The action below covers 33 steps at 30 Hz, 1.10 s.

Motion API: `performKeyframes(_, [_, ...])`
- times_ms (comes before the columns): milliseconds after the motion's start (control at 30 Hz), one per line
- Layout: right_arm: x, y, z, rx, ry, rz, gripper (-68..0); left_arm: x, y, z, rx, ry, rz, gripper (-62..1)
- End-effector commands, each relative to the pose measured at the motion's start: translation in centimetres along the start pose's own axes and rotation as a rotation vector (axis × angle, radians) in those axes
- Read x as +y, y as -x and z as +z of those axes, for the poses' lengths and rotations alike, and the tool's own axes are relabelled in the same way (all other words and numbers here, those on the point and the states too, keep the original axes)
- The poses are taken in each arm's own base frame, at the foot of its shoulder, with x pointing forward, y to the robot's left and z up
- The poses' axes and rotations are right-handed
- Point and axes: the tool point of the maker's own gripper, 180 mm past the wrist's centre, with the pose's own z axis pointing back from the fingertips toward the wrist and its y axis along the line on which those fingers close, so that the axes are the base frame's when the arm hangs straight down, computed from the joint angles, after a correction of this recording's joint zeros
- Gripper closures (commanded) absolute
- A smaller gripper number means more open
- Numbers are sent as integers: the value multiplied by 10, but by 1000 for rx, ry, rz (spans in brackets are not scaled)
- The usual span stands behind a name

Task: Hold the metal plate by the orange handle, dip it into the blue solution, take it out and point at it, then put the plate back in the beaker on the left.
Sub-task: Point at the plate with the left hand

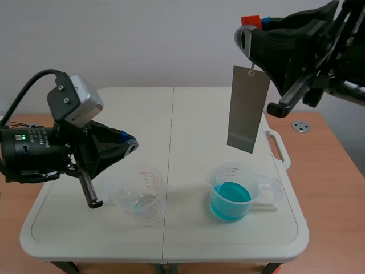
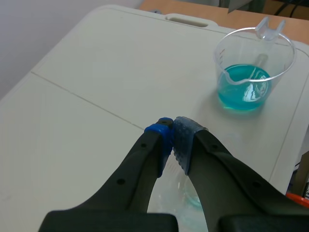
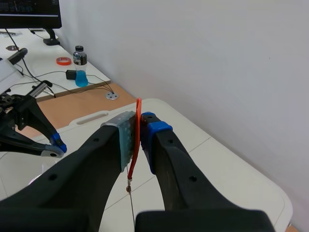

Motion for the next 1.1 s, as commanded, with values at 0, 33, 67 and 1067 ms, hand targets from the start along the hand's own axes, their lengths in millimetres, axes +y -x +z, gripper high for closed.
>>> performKeyframes(0, [1, -14, -1, -44, -12, 13, -13, 1, -10, -5, -29, 8, -17, -21])
performKeyframes(33, [1, -14, -1, -44, -12, 13, -13, -1, -11, -10, -33, 18, -19, -21])
performKeyframes(67, [1, -13, -1, -44, -12, 13, -13, -2, -13, -14, -38, 27, -18, -21])
performKeyframes(1067, [1, -10, -1, -23, -11, 16, -13, -30, -34, -75, -75, 172, -57, -21])
